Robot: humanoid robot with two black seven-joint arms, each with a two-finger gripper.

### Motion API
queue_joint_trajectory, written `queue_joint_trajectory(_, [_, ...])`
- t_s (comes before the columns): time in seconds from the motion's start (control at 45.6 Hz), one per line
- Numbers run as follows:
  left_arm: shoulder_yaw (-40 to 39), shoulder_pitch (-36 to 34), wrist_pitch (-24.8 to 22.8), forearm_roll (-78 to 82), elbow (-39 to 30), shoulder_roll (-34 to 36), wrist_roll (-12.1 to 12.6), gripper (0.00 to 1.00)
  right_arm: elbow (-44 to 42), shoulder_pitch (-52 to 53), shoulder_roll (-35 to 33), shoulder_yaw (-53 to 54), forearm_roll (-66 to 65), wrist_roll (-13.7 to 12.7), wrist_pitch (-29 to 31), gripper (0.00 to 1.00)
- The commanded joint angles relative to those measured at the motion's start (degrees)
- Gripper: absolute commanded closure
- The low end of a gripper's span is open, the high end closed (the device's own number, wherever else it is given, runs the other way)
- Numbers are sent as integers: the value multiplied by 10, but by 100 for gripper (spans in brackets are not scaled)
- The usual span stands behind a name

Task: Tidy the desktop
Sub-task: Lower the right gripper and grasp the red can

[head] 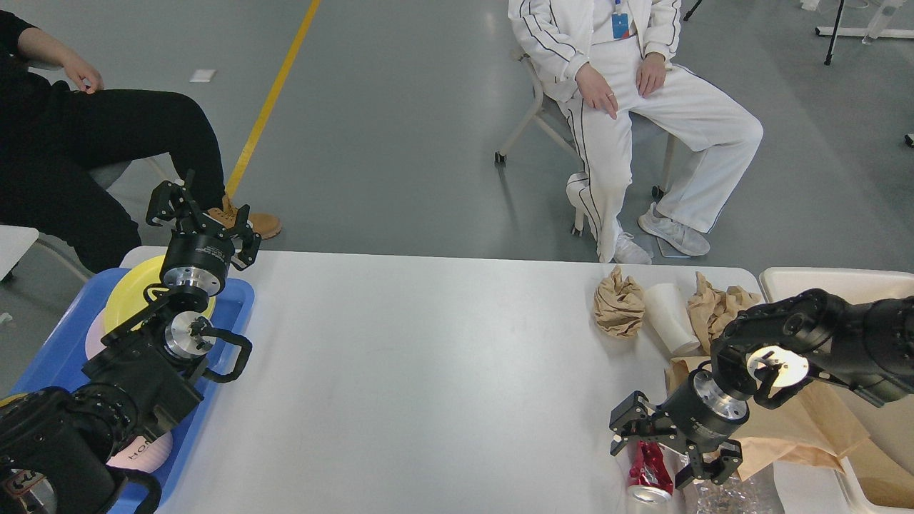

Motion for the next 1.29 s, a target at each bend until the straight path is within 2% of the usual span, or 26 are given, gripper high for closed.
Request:
queue_joint_trajectory(0.0, [0,0,0,0,0,0,0,4,-10,-6,8,0,0,-1,-1,0])
queue_joint_trajectory(0.219, [0,0,0,0,0,0,0,4,-31,-22,34,10,2,-1,-9,0])
queue_joint_trajectory(0.482, [0,0,-1,0,0,0,0,4,-38,-31,55,10,2,-1,-71,0])
queue_joint_trajectory(0.811, [0,0,0,0,0,0,0,4,-53,-30,79,10,2,-1,-89,0])
queue_joint_trajectory(1.272, [0,0,0,0,-1,0,0,4,-77,-24,75,17,5,-1,-90,0])
